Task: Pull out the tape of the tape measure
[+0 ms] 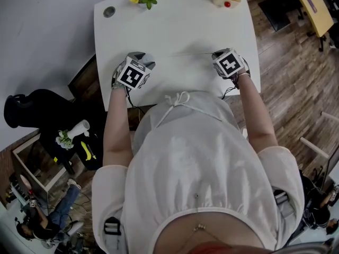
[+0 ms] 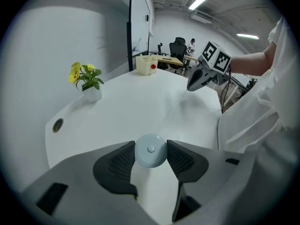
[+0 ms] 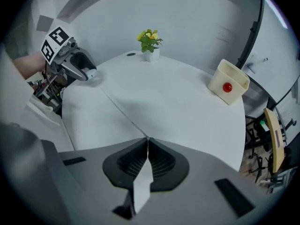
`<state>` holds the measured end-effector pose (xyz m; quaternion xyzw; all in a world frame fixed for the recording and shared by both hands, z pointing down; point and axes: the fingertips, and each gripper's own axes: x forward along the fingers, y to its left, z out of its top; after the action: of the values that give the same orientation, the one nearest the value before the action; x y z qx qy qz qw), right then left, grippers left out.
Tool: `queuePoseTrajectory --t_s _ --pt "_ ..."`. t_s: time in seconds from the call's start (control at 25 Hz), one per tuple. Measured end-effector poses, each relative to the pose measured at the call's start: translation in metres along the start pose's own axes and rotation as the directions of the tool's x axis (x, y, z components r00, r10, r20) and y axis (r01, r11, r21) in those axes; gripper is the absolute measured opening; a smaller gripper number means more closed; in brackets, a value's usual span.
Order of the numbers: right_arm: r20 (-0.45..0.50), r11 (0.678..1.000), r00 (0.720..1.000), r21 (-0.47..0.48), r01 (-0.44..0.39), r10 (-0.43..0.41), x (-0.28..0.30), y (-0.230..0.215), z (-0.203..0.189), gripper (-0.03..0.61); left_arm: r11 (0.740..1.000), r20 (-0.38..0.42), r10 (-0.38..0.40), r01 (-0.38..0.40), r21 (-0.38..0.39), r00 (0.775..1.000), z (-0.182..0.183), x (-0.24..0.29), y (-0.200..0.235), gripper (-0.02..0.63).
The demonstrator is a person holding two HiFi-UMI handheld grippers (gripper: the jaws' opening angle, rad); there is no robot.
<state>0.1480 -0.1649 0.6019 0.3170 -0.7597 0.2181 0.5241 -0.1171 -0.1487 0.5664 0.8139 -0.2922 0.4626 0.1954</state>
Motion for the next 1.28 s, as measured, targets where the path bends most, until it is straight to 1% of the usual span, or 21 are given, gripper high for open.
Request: queuePoseTrajectory --t_s 0.08,0.24,0.4,0.56,0.6,0.76,0.92,1.04,1.12,1.16,1.28 --pt "-0.006 1.000 1.000 0.016 0.018 -0.018 0.002 -0.003 -0.001 0.014 1.000 -0.005 -0.001 0.001 0.009 1.000 -0.001 0.003 -0.002 0.229" --pt "-0.011 0.998 1.000 0.057 0.028 -0.027 0.003 -0.007 -0.005 0.012 1.000 0.009 -0.014 0.014 -0.024 1.000 -0.001 0.002 -0.005 0.229" --pt "-0.038 0.995 0.996 0.057 0.078 -0.076 0.003 -0.021 -0.017 0.012 0.998 -0.023 0.044 -0.044 -0.037 0.999 -0.011 0.001 0.012 0.229" --pt "-0.040 0.990 0.995 0.099 0.096 -0.092 -0.001 -0.034 -0.021 0.014 0.991 -0.003 0.027 -0.027 -0.127 1.000 -0.015 -0.003 0.019 0.229" --pt "-0.035 0.990 0.995 0.106 0.097 -0.094 -0.001 -0.035 -0.020 0.013 0.990 0.001 0.026 -0.025 -0.138 1.000 -0.014 -0.003 0.020 0.229" --pt "-0.014 0.985 0.996 0.148 0.092 -0.091 -0.002 -0.041 -0.017 0.014 0.993 -0.009 0.035 -0.036 -0.113 0.999 -0.011 -0.002 0.020 0.229" --pt "-0.016 0.980 0.996 0.177 0.090 -0.088 0.000 -0.050 -0.020 0.012 0.992 0.020 0.009 -0.006 -0.125 1.000 -0.001 -0.002 0.018 0.229" --pt "-0.045 0.982 0.991 0.134 0.134 -0.129 0.000 -0.058 -0.022 0.012 0.996 -0.007 0.015 -0.015 -0.091 1.000 0.002 0.000 0.016 0.229" --pt "-0.035 0.978 0.981 0.089 0.191 -0.189 -0.003 -0.068 -0.016 0.012 0.997 -0.041 0.043 -0.046 -0.066 0.998 -0.001 0.001 0.021 0.229" --pt "-0.035 0.975 0.979 0.089 0.202 -0.200 -0.003 -0.072 -0.016 0.012 0.996 -0.054 0.057 -0.061 -0.061 0.997 -0.004 0.001 0.025 0.229" --pt "-0.074 0.972 0.984 0.157 0.174 -0.164 0.002 -0.075 -0.034 0.012 0.993 -0.058 0.067 -0.073 -0.093 0.996 -0.010 -0.001 0.034 0.228"
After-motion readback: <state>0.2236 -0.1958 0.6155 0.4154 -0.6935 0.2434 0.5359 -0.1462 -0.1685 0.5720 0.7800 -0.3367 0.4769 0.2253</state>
